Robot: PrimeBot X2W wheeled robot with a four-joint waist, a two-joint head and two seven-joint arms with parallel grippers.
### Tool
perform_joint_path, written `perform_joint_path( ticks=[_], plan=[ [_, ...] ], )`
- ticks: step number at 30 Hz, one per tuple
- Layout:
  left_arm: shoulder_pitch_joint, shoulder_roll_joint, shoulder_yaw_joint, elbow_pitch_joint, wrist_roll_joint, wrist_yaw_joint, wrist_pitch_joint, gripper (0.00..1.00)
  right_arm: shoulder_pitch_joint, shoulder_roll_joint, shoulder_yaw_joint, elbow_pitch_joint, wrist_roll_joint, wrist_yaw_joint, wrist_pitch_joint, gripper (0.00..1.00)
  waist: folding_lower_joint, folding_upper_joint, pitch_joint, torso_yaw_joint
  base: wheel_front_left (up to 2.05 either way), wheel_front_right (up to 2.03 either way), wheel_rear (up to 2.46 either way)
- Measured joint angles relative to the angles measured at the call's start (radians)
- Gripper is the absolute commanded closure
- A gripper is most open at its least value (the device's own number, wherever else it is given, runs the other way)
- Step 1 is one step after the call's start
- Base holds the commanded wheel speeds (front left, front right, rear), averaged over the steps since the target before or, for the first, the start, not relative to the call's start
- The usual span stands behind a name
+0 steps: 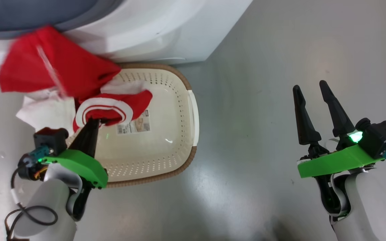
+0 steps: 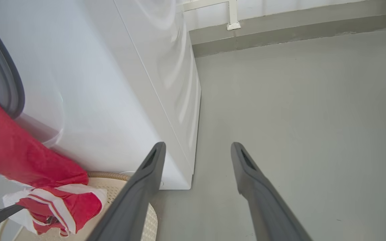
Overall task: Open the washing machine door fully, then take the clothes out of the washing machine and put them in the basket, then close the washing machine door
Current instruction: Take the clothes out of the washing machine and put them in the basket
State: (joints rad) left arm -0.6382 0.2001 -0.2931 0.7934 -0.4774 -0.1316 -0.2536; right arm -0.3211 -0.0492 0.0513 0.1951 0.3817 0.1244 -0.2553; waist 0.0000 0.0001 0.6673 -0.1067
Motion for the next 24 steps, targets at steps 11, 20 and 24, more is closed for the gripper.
perform_joint_path(
  ticks=[11,20,24],
  plan=[
    [-0.096,0.012,-0.123,0.145,-0.091,0.0,0.0,1.0,-0.032,0.0,0.022,-0.009,0.006,0.0,0.0,0.0,0.0,0.0,0.07,-0.02,0.0,0.0,0.0],
    [-0.164,0.024,-0.173,0.239,-0.147,0.0,0.0,1.0,-0.053,0.0,0.027,-0.018,0.006,0.0,0.0,0.0,0.0,0.0,0.114,-0.031,0.0,0.0,0.0],
    [-0.184,0.024,-0.184,0.257,-0.168,0.0,0.0,0.66,-0.056,0.0,0.027,-0.018,0.006,0.0,0.0,0.0,0.0,0.0,0.122,-0.031,0.0,0.0,0.0]
  ],
)
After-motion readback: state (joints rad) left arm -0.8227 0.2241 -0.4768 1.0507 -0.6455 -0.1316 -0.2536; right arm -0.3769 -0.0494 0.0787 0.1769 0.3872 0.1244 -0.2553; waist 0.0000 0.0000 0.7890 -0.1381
